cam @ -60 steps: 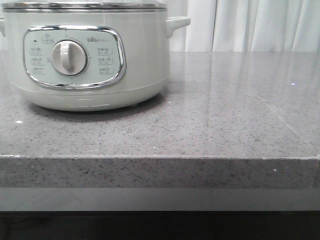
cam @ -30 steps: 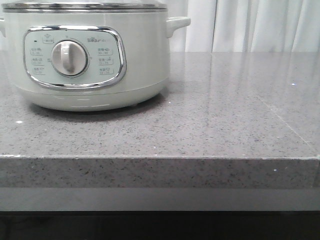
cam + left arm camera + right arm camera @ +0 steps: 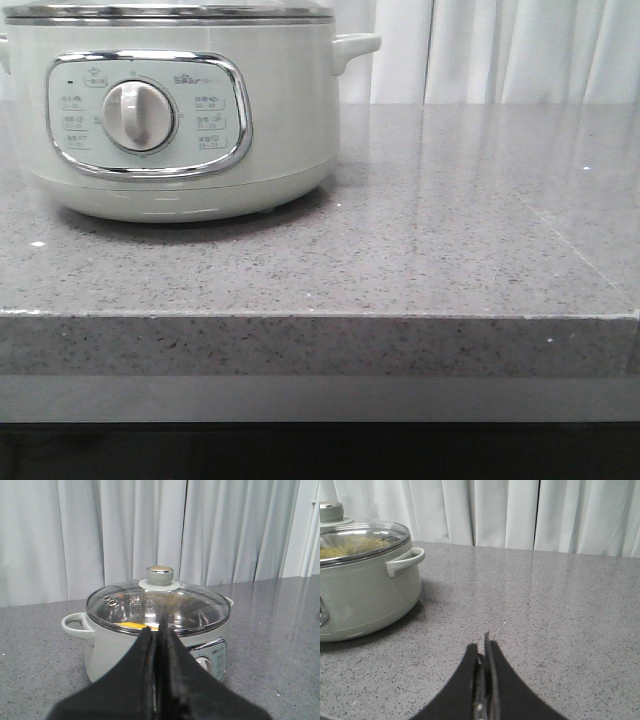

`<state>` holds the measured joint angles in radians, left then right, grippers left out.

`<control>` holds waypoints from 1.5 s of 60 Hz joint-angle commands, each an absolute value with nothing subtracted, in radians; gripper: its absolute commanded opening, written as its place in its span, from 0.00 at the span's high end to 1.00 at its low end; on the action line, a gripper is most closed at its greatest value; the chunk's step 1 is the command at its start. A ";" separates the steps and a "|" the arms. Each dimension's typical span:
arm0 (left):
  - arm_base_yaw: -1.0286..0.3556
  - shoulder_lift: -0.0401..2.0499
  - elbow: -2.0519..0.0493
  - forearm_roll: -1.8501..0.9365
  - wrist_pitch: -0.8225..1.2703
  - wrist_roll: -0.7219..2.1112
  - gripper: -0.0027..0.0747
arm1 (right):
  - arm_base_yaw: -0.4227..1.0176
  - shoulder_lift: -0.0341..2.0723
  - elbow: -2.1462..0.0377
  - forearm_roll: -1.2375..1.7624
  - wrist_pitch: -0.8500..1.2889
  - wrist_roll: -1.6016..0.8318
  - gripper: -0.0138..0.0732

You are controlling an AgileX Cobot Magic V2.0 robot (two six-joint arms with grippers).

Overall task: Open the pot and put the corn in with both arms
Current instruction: 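Release the lid knob and raise the left gripper away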

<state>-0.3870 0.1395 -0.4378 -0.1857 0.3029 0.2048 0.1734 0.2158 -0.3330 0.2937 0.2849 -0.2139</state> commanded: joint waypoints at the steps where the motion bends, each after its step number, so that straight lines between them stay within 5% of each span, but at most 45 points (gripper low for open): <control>1: -0.385 0.151 -0.462 -0.200 0.225 0.199 0.99 | 0.175 0.224 -0.360 0.297 0.216 -0.225 0.92; 25: -0.376 0.148 -0.418 -0.159 0.151 0.193 0.99 | 0.175 0.224 -0.360 0.297 0.216 -0.225 0.92; 53: -0.033 -0.019 -0.108 -0.048 0.141 0.000 0.99 | 0.175 0.224 -0.360 0.297 0.216 -0.225 0.92; 90: 0.044 -0.027 0.007 -0.068 0.163 0.000 0.99 | 0.175 0.224 -0.360 0.297 0.216 -0.225 0.92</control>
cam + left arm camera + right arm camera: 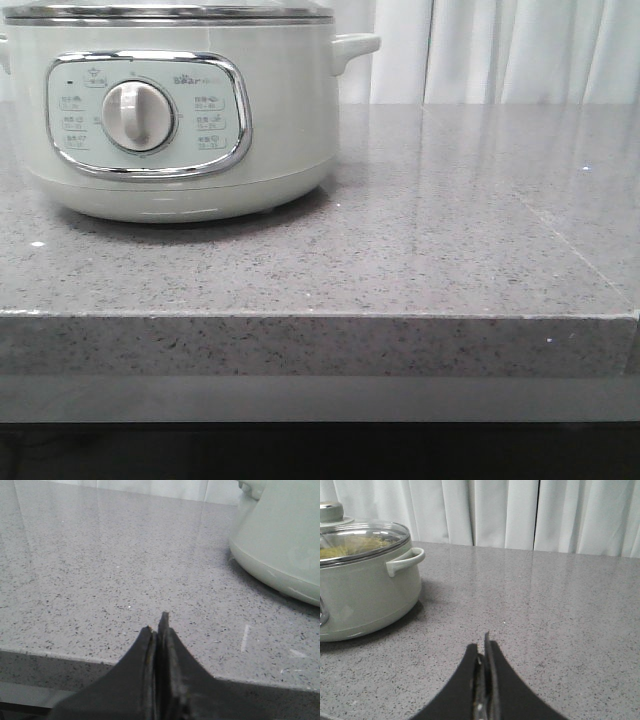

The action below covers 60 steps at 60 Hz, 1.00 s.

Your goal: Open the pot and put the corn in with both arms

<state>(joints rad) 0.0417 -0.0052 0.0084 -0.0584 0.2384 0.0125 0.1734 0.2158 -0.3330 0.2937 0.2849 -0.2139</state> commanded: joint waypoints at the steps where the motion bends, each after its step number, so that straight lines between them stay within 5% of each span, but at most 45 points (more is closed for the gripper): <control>1: 0.044 -0.027 0.007 -0.068 0.163 0.000 0.99 | 0.175 0.224 -0.360 0.297 0.216 -0.225 0.92; 47: 0.044 -0.027 0.007 -0.068 0.163 0.000 0.99 | 0.175 0.224 -0.360 0.297 0.209 -0.225 0.92; 60: 0.044 -0.027 0.007 -0.068 0.163 0.000 0.99 | 0.155 0.203 -0.245 0.240 0.043 -0.206 0.92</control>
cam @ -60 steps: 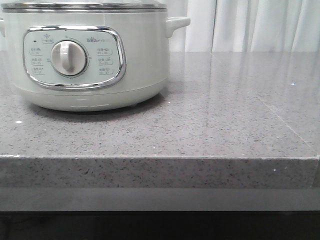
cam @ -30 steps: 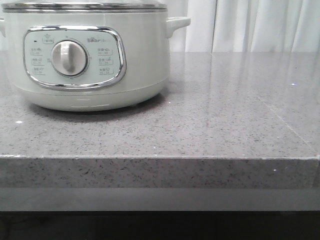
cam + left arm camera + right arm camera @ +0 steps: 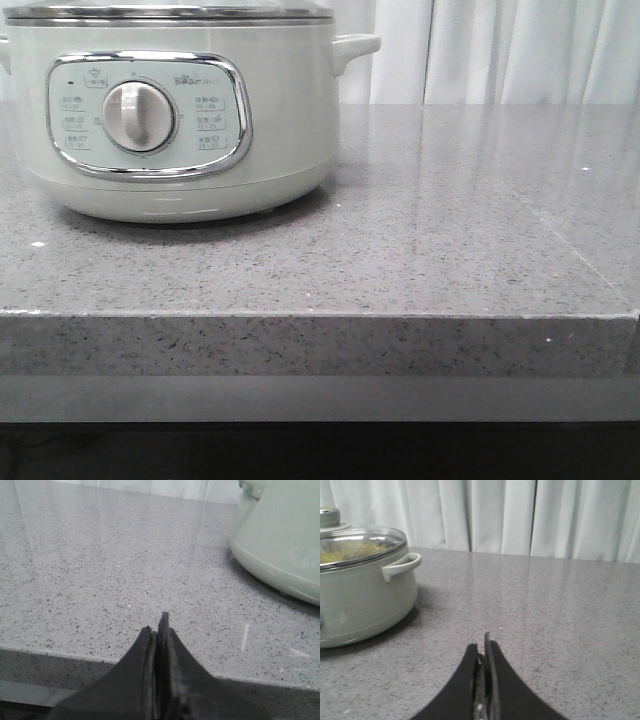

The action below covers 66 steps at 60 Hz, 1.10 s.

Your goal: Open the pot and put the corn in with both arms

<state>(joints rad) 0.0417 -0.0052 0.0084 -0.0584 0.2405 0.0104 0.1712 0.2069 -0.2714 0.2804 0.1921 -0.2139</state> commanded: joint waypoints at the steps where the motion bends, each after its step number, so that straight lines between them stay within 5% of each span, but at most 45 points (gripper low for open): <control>1: 0.044 -0.027 0.007 -0.068 0.163 0.000 0.99 | 0.150 0.199 -0.225 0.226 0.035 -0.196 0.92; 22: 0.044 -0.027 0.007 -0.068 0.163 0.000 0.99 | -0.011 -0.030 0.025 0.177 0.044 -0.110 0.92; 66: 0.044 -0.027 0.007 -0.068 0.163 0.000 0.99 | -0.014 -0.031 0.025 0.177 0.080 -0.111 0.92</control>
